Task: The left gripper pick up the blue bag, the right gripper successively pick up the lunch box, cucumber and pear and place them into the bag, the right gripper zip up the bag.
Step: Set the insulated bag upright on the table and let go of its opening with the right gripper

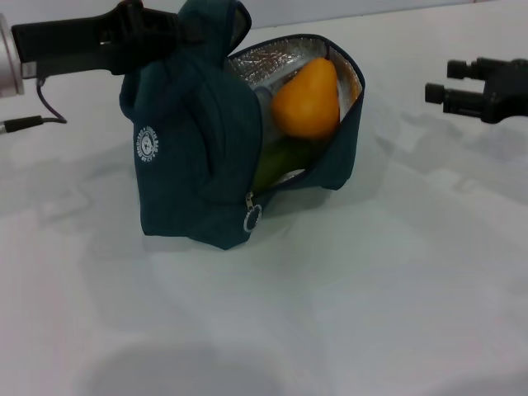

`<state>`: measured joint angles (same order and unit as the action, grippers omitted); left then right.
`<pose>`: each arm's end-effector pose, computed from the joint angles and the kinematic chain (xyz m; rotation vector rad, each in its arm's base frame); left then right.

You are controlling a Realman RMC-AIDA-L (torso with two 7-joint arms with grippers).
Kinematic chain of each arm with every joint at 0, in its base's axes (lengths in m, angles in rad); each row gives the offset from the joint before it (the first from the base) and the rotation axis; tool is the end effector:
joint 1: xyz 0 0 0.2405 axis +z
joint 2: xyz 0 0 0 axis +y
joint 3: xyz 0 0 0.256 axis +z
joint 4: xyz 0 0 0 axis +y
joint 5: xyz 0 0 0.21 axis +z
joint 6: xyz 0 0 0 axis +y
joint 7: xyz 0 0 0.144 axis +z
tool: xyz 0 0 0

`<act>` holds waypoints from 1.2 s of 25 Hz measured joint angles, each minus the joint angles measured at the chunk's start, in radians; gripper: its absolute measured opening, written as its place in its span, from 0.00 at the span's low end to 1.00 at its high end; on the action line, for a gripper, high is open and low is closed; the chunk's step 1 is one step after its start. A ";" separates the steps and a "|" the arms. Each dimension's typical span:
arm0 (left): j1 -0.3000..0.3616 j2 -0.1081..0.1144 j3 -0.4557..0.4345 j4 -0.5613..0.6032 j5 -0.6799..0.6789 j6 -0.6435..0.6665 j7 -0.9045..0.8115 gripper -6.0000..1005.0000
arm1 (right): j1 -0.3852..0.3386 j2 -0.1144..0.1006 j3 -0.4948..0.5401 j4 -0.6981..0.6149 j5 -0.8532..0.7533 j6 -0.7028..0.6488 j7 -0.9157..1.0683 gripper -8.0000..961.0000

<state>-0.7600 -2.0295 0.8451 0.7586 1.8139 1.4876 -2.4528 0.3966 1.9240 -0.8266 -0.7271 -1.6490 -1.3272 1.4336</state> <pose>-0.1508 0.4026 0.0278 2.4995 1.6170 0.9411 0.3064 0.3539 0.0882 -2.3308 0.6558 0.6611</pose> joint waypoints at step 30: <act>0.011 0.010 -0.005 -0.024 -0.023 -0.007 -0.012 0.05 | 0.304 0.104 -0.357 0.109 -0.061 0.595 -0.111 0.66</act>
<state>-0.7493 -2.0192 0.8406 0.7347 1.7904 1.4805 -2.4650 0.7003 2.0277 -1.1840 -0.6181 -1.7101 -0.7321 1.3229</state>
